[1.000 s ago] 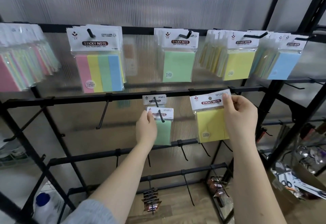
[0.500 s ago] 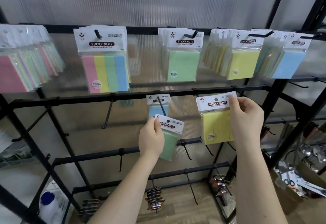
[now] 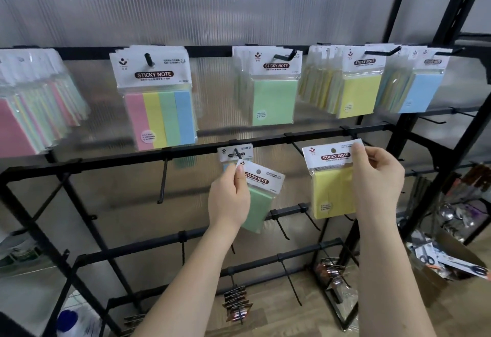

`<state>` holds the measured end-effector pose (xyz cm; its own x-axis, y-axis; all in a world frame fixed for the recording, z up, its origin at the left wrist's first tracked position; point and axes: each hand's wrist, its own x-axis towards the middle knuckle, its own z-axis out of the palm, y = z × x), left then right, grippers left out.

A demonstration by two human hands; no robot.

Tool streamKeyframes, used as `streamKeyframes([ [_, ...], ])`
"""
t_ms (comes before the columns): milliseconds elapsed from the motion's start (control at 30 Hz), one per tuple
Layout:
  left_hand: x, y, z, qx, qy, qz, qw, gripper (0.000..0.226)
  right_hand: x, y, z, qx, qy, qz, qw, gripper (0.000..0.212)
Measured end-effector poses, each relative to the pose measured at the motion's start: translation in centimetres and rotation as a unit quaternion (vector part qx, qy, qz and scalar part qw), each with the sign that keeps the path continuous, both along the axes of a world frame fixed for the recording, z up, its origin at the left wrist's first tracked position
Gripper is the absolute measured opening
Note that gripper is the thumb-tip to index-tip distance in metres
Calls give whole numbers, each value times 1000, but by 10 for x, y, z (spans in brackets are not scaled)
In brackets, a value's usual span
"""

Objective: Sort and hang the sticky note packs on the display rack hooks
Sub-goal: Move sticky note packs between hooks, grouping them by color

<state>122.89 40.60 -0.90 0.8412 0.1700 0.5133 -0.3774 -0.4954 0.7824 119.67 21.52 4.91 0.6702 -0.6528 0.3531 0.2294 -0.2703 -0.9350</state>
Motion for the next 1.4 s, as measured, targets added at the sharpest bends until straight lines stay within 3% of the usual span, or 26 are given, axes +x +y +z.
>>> streamKeyframes([
  [233,7,3,37,7,-48,-19,999,38,-8,0,-2,8,-18,-24,1000,27],
  [500,15,-23,69,-54,-108,-31,992,38,-5,-34,2,-4,-35,-16,999,24],
  [833,10,-76,107,-164,-176,72,968,37,24,-97,22,-73,-18,98,992,27],
  [1033,16,-82,141,-153,-237,136,950,35,34,-106,27,-92,-13,165,982,31],
  [1400,32,-74,153,-108,-223,161,955,33,38,-93,22,-76,-18,182,980,33],
])
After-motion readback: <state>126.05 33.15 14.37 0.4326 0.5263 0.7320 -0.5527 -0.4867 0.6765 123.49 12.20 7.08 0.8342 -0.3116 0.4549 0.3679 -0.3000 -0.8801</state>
